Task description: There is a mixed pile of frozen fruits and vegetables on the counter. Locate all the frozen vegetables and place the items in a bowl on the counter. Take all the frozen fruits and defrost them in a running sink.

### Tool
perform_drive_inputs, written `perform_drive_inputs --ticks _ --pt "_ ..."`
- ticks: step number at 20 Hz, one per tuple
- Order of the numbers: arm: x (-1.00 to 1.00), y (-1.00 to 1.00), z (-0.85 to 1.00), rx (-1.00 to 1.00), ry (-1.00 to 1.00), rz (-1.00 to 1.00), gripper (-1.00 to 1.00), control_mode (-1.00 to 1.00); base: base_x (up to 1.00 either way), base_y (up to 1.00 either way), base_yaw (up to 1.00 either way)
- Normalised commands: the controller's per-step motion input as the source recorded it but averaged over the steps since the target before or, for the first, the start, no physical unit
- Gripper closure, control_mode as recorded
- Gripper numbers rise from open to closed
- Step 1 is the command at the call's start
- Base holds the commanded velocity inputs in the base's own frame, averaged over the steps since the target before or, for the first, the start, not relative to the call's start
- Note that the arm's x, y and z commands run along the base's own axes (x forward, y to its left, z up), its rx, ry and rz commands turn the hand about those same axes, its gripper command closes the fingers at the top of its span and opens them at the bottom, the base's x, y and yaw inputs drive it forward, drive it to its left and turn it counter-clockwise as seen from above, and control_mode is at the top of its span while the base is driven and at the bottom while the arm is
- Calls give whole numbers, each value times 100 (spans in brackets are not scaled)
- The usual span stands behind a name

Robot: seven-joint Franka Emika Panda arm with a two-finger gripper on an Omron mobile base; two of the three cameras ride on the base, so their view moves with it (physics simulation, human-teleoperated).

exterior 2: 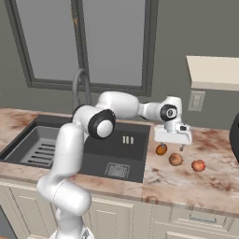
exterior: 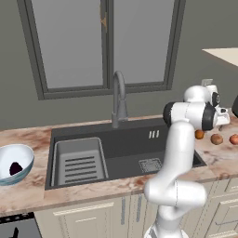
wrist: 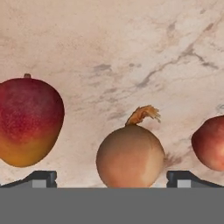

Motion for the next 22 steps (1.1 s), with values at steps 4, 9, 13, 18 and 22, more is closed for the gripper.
perform_drive_inputs --ticks 4,9,13,18,22 --pt "2 -24 -15 0 6 0 -100 -100 0 0 0" --pt "0 -15 -19 0 11 0 -100 -100 0 0 0" --pt "0 0 -17 0 9 0 -100 -100 0 0 0" --pt "-5 -7 -13 1 11 -1 -100 -100 0 0 0" --pt "-8 -3 -18 1 10 -2 -100 -100 0 0 0"
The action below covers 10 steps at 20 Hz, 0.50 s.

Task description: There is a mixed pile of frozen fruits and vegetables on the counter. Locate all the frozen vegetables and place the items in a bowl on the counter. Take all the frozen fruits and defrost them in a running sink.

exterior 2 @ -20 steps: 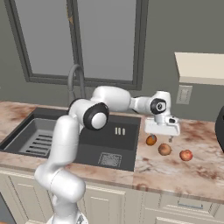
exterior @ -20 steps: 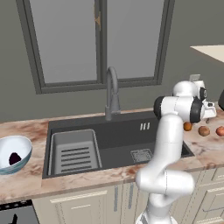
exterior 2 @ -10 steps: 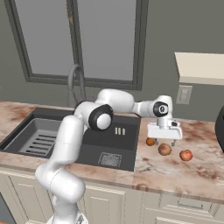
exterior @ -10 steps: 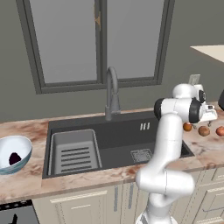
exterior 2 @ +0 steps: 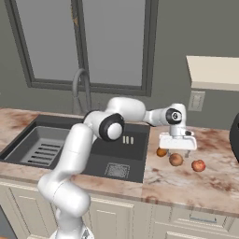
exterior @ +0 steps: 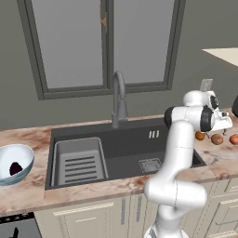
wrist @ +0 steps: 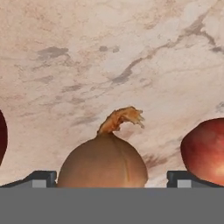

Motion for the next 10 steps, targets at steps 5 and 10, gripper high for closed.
perform_drive_inputs --ticks 5,10 --pt "-10 0 -28 5 8 -4 -100 -100 0 0 0" --pt "-17 1 -32 7 4 -6 -100 -100 0 0 0"
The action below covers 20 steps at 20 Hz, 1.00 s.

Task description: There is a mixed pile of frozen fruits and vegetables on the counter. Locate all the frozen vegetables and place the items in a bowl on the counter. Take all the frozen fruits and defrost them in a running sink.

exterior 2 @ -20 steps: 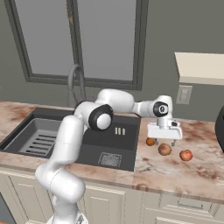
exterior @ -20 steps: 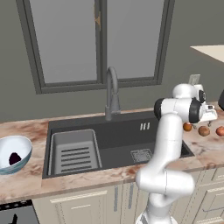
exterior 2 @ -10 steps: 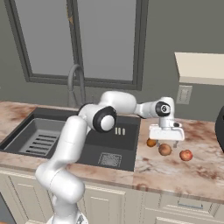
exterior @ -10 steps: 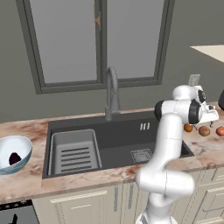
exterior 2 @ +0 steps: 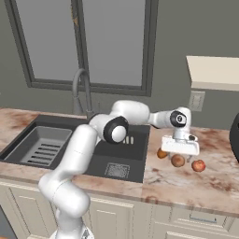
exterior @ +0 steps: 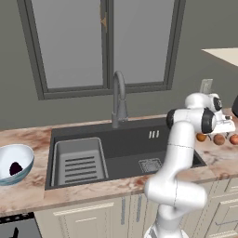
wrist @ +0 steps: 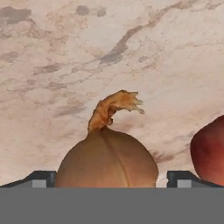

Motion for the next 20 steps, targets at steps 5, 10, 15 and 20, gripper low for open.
perform_drive_inputs --ticks 5,10,15,20 --pt "-16 6 -32 7 4 -7 100 -100 0 0 0" --pt "-8 2 -21 5 2 -4 100 -100 0 0 0" --pt "-8 17 5 0 -6 -1 100 -100 0 0 0" --pt "-12 44 22 0 -35 2 100 -100 0 0 0"
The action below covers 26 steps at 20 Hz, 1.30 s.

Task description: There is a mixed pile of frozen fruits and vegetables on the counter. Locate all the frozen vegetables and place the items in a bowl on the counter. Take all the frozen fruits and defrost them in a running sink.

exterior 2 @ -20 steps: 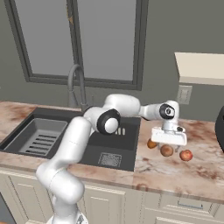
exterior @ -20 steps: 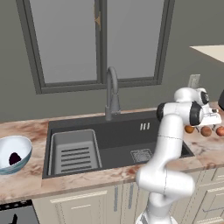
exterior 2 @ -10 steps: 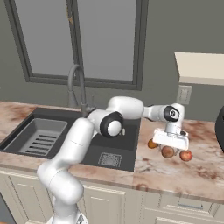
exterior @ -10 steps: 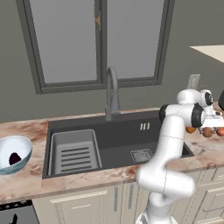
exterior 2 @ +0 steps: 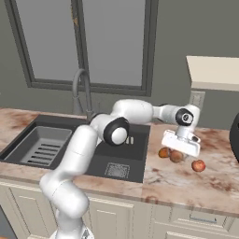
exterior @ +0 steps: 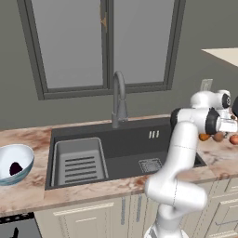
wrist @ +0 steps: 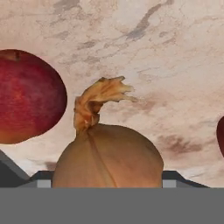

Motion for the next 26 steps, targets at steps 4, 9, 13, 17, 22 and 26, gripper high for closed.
perform_drive_inputs --ticks 4,9,13,17,22,26 --pt "3 67 2 -4 -14 2 100 -100 0 0 0" --pt "4 77 -1 -7 -10 0 100 -100 0 0 0" --pt "5 82 0 -8 -4 0 100 -100 0 0 0" --pt "0 77 5 -8 -6 0 100 -100 0 0 0" --pt "-11 59 29 -4 -12 0 100 -100 0 0 0" --pt "-10 52 40 -2 -12 -1 100 -100 0 0 0"
